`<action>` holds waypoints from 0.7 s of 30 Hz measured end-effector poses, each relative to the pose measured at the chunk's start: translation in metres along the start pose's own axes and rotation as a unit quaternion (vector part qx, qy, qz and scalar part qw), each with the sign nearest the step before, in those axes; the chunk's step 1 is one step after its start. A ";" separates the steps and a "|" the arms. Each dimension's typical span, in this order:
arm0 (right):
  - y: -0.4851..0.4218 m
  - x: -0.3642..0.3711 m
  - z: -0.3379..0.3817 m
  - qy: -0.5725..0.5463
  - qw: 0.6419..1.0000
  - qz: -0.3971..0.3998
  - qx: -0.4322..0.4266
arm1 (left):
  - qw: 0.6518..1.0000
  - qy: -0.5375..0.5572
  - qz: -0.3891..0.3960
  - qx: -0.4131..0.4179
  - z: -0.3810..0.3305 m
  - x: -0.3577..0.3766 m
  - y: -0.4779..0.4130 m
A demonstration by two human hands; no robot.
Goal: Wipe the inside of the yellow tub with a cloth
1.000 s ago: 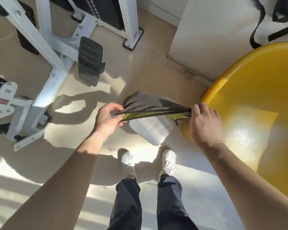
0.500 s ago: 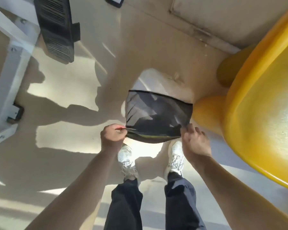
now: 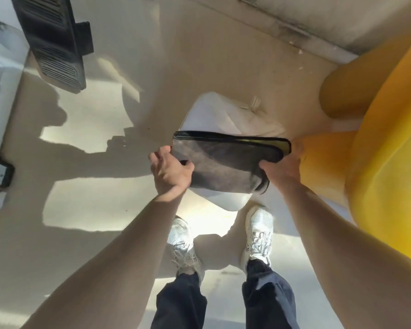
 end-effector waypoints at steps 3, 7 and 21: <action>0.010 0.006 -0.037 -0.117 0.981 0.096 0.119 | 0.999 0.023 -0.008 -0.043 0.005 0.005 0.009; 0.039 -0.012 -0.018 -0.088 0.994 0.059 0.040 | 0.979 0.159 0.044 -0.117 -0.011 0.000 0.022; 0.066 -0.001 0.005 0.066 0.993 0.036 0.093 | 0.930 0.175 0.324 -0.005 -0.071 0.025 0.105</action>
Point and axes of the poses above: each hand's wrist, its own y-axis away from the middle knuckle, its own x-axis out of the palm, z = x × y, the point moved 7 cm from there along -y, towards the middle knuckle, and after that the axes turned 5 degrees about y, right-handed, at the moved point
